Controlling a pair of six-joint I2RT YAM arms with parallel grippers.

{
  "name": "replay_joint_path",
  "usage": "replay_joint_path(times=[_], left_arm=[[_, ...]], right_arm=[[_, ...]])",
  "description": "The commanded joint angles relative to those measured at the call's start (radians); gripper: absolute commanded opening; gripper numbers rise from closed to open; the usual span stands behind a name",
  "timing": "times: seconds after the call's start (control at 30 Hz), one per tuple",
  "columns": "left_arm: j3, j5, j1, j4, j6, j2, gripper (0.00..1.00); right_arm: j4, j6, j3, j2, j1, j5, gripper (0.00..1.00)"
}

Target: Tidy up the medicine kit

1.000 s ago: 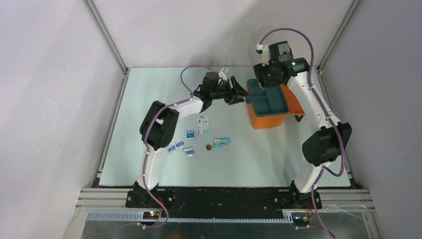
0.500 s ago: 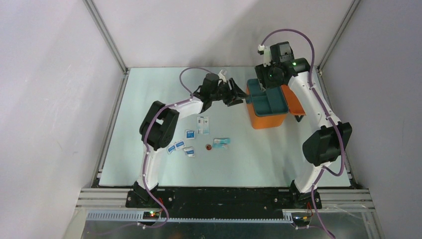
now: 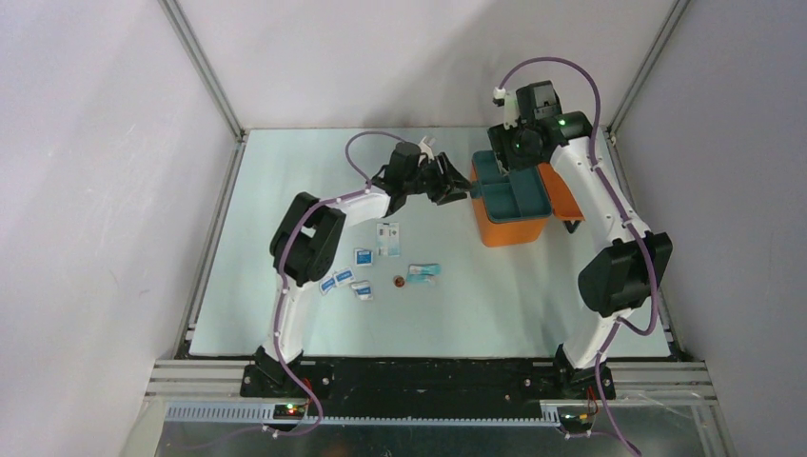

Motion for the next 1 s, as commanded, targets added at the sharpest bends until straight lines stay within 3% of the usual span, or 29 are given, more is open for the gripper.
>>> replay_joint_path(times=[0.0,0.33,0.9,0.97], left_arm=[[0.064,0.017,-0.011,0.026,-0.013,0.01,0.53],[0.076,0.036,-0.019,0.054,-0.013,0.014,0.56],[0.073,0.015,-0.021,0.019,-0.02,0.043,0.5],[0.078,0.017,-0.022,0.013,-0.023,0.05,0.45]], right_arm=[[0.014,-0.003,-0.019,-0.008,-0.005,-0.001,0.6],[0.015,-0.004,-0.031,-0.004,-0.004,-0.006,0.6],[0.017,-0.004,-0.026,0.017,-0.004,-0.009,0.6],[0.017,-0.003,-0.025,0.021,-0.003,-0.009,0.6]])
